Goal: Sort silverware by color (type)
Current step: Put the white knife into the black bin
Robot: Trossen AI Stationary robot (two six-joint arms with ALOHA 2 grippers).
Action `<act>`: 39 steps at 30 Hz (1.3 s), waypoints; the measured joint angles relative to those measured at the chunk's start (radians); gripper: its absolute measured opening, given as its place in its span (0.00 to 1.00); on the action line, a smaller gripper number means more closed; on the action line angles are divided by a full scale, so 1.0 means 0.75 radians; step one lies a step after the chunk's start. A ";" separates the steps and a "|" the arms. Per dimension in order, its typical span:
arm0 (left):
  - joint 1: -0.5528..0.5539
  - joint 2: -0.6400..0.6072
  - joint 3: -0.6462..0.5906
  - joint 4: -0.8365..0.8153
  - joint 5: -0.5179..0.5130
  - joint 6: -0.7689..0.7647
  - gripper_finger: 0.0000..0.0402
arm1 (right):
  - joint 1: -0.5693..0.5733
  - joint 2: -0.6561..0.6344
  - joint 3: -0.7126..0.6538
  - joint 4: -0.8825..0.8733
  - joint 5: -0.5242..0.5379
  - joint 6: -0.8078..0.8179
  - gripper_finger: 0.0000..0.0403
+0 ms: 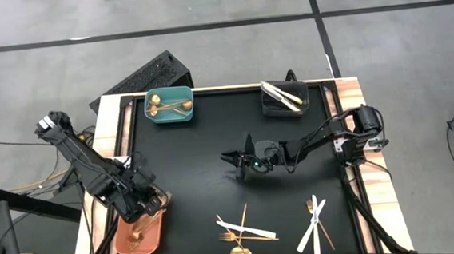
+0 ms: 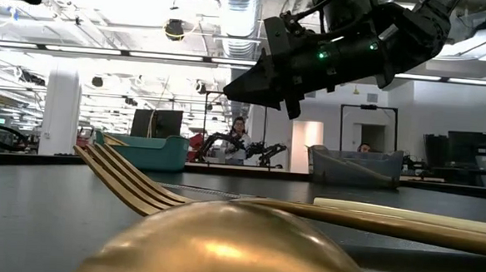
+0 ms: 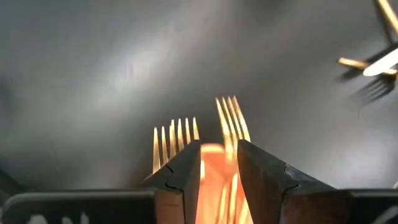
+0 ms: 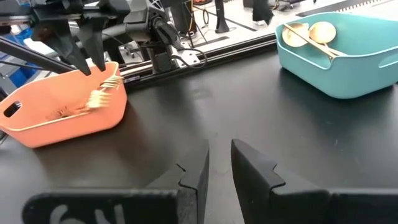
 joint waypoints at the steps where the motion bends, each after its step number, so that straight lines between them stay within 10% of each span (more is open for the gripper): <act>1: 0.002 -0.001 0.000 0.000 -0.030 0.016 0.24 | 0.000 0.000 0.000 -0.001 0.000 0.000 0.24; 13: 0.074 0.001 -0.012 0.161 -0.371 0.384 0.25 | 0.003 -0.008 0.000 -0.036 -0.281 -0.034 0.24; 18: 0.168 0.022 -0.128 0.627 -0.560 0.906 0.25 | 0.009 -0.200 0.001 -0.558 -0.394 -0.033 0.23; 29: 0.540 0.125 -0.568 2.229 -0.342 1.877 0.25 | 0.179 -0.564 -0.001 -1.415 -0.239 0.165 0.21; 39: 0.657 0.216 -0.600 2.382 -0.292 2.013 0.25 | 0.464 -0.576 -0.001 -1.704 -0.161 0.761 0.21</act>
